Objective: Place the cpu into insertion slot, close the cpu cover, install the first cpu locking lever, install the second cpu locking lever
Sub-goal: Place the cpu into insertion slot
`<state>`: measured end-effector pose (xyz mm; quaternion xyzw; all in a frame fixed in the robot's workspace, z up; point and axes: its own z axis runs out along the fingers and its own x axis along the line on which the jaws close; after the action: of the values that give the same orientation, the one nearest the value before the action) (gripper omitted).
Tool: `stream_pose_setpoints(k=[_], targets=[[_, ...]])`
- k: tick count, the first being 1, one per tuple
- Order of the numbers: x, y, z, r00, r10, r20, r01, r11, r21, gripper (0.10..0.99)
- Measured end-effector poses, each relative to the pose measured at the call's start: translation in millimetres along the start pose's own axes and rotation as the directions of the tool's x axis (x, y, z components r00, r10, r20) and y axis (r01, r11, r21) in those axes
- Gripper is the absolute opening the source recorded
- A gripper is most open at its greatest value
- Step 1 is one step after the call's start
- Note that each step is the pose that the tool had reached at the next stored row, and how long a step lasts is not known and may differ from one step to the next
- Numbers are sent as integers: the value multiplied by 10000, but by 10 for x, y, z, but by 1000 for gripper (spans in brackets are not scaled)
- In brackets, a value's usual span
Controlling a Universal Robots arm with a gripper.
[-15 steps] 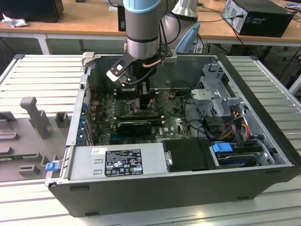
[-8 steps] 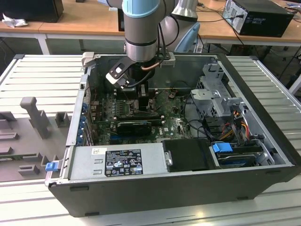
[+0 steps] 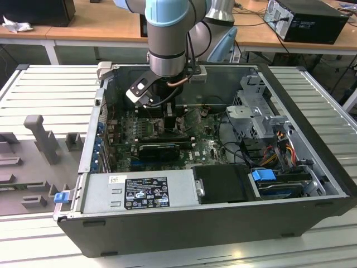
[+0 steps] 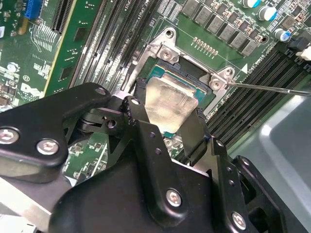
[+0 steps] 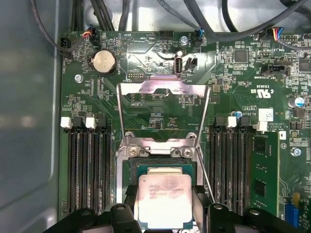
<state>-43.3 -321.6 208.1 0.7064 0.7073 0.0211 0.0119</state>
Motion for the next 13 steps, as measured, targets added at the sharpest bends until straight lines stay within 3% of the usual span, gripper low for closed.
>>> stream_pose_setpoints(k=[13], targets=[[29, 3, 56, 10000, 73, 2, -73, 10000, 0, 529]])
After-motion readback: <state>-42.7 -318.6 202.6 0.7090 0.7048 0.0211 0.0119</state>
